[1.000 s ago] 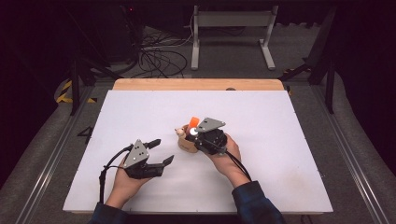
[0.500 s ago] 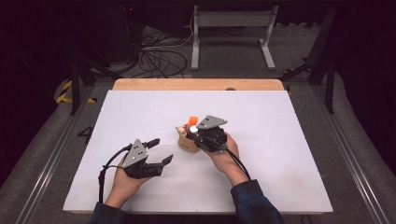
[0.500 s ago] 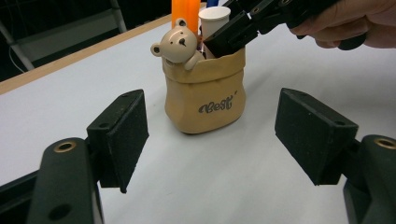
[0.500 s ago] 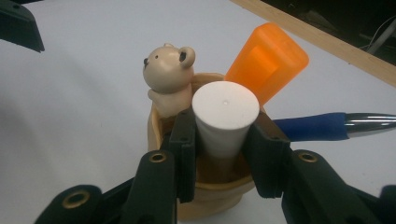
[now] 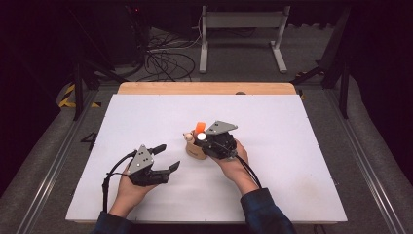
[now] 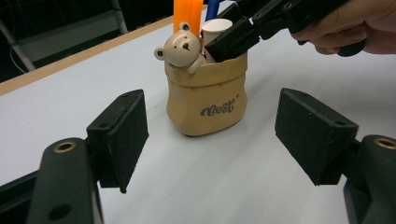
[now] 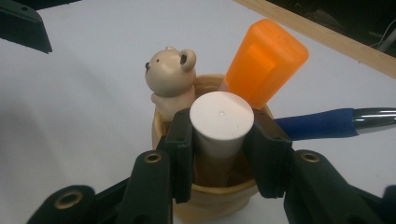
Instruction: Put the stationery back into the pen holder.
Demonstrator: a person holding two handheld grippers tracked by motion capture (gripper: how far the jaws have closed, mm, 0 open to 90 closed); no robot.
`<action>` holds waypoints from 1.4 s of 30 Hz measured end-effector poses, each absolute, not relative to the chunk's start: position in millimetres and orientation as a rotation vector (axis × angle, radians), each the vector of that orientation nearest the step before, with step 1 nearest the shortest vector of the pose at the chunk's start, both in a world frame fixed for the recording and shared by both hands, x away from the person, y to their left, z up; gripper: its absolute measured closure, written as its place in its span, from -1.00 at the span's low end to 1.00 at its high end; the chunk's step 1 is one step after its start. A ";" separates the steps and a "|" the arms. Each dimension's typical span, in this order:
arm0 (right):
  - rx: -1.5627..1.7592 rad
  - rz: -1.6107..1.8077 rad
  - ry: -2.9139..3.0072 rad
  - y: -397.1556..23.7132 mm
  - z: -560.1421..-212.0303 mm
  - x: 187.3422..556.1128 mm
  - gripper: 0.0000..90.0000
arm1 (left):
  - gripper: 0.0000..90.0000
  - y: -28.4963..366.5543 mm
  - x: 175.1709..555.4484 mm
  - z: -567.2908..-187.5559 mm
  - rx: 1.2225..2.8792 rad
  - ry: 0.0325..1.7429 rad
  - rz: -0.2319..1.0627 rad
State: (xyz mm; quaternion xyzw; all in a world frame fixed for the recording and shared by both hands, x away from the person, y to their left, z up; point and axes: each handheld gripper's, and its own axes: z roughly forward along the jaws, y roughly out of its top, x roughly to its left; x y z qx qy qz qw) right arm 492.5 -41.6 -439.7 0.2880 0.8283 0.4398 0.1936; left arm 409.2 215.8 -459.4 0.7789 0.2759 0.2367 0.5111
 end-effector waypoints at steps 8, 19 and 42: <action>0.809 1.250 2.336 -42.4 -439.3 491.8 0.36 | -0.42 217.9 409.7 -458.4 1.866 0.666 0.577; 0.827 1.343 2.333 -48.3 -440.6 491.8 0.21 | -0.42 218.2 410.0 -458.6 1.868 0.666 0.576; 0.879 1.486 2.337 -54.8 -443.2 491.5 -0.12 | -0.42 220.2 409.8 -458.4 1.867 0.674 0.576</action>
